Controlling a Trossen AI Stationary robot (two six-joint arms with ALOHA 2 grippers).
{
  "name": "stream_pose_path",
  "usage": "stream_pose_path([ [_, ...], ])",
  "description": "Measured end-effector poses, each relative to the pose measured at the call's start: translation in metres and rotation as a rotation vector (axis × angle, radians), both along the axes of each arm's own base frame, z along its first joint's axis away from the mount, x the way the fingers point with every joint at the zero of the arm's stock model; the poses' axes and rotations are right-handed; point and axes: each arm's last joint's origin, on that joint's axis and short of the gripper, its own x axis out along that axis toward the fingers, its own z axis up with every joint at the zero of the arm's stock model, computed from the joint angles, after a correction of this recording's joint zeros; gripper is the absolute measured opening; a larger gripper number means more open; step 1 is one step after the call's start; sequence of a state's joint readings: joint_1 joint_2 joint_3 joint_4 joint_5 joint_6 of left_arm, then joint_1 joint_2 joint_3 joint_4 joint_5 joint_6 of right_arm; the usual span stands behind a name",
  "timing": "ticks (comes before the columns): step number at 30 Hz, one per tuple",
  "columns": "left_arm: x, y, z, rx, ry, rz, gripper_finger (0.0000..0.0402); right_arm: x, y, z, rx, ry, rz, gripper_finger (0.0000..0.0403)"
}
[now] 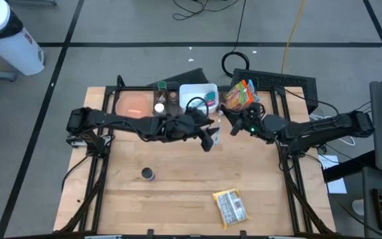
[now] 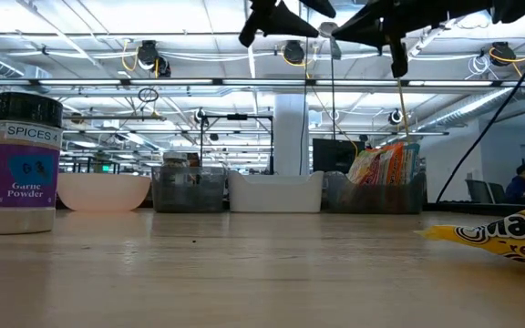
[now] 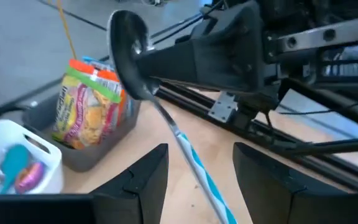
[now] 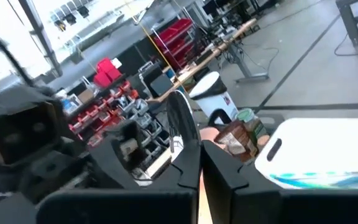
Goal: Pick & Place Food Item
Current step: Put the blue spoon into the white bin
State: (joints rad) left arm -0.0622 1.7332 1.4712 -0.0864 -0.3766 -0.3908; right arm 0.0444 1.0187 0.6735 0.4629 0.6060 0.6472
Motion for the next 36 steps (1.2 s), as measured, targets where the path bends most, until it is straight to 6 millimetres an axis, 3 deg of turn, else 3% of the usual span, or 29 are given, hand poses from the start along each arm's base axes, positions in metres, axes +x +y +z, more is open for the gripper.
stream_pose_path([
  [8, -0.006, -0.014, 0.010, 0.192, 0.138, 0.027, 0.0188, 0.002, -0.005, 0.003, -0.003, -0.048, -0.016, 0.0000],
  [18, -0.005, -0.011, 0.023, 0.281, 0.151, 0.011, 0.0188, 0.006, -0.019, 0.008, -0.011, -0.139, -0.025, 0.0000],
  [36, -0.003, 0.025, 0.014, 0.004, 0.152, -0.032, 0.0187, 0.014, -0.020, 0.014, -0.100, -0.232, 0.093, 0.0000],
])
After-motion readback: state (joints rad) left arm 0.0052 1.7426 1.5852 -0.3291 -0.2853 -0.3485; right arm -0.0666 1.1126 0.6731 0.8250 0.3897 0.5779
